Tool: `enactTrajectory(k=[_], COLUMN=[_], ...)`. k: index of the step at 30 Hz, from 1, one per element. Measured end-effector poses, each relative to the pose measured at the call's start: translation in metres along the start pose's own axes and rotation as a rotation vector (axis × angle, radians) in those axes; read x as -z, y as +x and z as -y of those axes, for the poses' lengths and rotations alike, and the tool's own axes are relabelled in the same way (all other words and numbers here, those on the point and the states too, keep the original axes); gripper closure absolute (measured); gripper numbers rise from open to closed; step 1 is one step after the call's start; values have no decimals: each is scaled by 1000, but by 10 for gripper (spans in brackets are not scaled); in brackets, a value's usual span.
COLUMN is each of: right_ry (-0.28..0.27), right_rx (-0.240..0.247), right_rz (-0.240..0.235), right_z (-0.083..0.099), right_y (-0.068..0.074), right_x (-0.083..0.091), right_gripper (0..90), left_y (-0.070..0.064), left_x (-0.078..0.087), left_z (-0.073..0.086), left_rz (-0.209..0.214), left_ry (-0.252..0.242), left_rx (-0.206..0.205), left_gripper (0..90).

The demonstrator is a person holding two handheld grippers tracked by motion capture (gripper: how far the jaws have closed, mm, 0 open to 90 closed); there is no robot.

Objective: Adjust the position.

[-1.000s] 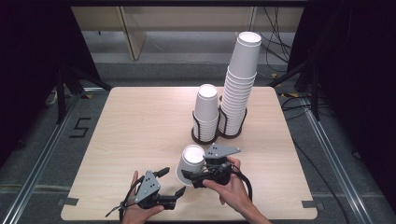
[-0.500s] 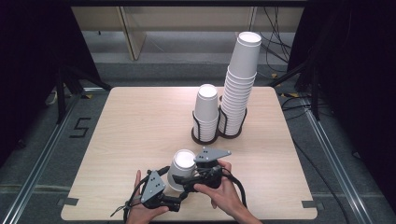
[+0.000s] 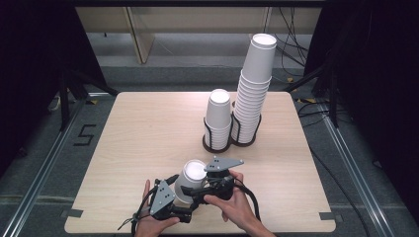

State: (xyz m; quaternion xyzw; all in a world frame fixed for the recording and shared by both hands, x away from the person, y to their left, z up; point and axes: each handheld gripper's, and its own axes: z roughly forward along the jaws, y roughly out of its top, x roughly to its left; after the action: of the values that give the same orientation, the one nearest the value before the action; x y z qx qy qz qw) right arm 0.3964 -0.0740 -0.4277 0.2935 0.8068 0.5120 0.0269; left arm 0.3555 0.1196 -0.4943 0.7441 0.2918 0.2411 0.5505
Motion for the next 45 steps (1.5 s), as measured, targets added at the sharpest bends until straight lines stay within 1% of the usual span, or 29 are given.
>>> enactTrajectory(k=[1, 2, 4, 6, 7, 8, 9, 11, 12, 13, 15, 19, 21, 22, 24, 25, 27, 28, 29, 35, 36, 37, 38, 39, 40, 42, 43, 44, 45], right_ry=[3, -1, 5, 3, 3, 4, -4, 1, 7, 3, 12, 11, 1, 0, -6, -3, -10, -9, -8, 3, 2, 5, 4, 18, 20, 24, 25, 20, 11], right_rx=[-10, 5, -6, -10, -16, -1, -7, -1, -22, 17, 28, 30, 29, 27, 20, 9, 33, 19, 33, 3, 17, 7, 13, -1, 6, 7, -1, -6, 9], right_rz=[2, 15, 2, 2, 8, 23, 17, 10, 18, 18, 43, 45, 37, 29, 27, 12, 26, 6, 20, 6, 13, 5, 13, 11, 18, 19, 12, 2, 2], right_z=[0, 0, 0, 0, 0, -1, -1, -1, 0, -1, -2, -2, -3, -3, -4, -5, -7, -7, -8, -7, -7, -7, -7, -7, -7, -7, -7, -7, -8], right_y=[1, 1, 1, 1, 2, 2, 2, 3, 5, 5, 6, 7, 7, 8, 10, 11, 11, 11, 10, 9, 9, 9, 9, 10, 10, 10, 10, 10, 8], right_x=[0, 0, -1, -1, -1, 0, 0, -1, 0, -2, 0, 0, 0, 0, 1, 1, 4, 3, 4, 4, 4, 4, 4, 4, 4, 4, 4, 4, 5], right_gripper=[184, 184, 184, 184, 184, 184, 184, 184, 184, 184, 185, 186, 187, 188, 189, 189, 189, 189, 189, 189, 189, 190, 190, 190, 191, 192, 192, 193, 193], left_y=[0, 0, -1, -1, -1, -1, -1, -2, -2, -2, -2, -3, -3, -2, -1, -1, 0, -1, -1, -1, -1, -1, -1, -1, -2, -3, -1, -1, -1], left_x=[0, -1, -2, -1, -2, -2, -2, -1, -2, -2, -2, -2, -3, -3, -4, -3, -1, -1, -1, -1, -1, -1, -2, -1, -1, -1, -1, 0, 1], left_z=[0, 0, 1, 0, 0, 0, 0, 0, -1, -1, -1, -2, -1, -1, 0, 0, 0, -1, -1, 0, 0, 0, 1, 1, 1, 2, 1, 1, 1], left_rz=[-3, -6, -9, -17, -16, -18, -17, -26, -31, -35, -42, -52, -57, -64, -51, -49, -47, -43, -43, -59, -64, -66, -66, -71, -70, -67, -66, -55, -47], left_ry=[-1, 1, -8, 5, -10, -6, -10, 9, 13, 12, 16, 16, 20, 41, 34, 26, 9, 10, 9, 10, 10, 11, 1, 16, 18, 11, 3, 1, -4], left_rx=[-3, -9, -8, -15, -13, -15, -16, -28, -31, -35, -37, -37, -27, -25, 1, 1, -19, -16, -17, -55, -60, -66, -68, -76, -83, -66, -86, -81, -88], left_gripper=[0, 0, 0, 0, 0, 0, 0, 0, 0, 0, 0, 0, 0, 0, 2, 22, 26, 31, 39, 41, 42, 43, 42, 41, 36, 22, 31, 52, 82])
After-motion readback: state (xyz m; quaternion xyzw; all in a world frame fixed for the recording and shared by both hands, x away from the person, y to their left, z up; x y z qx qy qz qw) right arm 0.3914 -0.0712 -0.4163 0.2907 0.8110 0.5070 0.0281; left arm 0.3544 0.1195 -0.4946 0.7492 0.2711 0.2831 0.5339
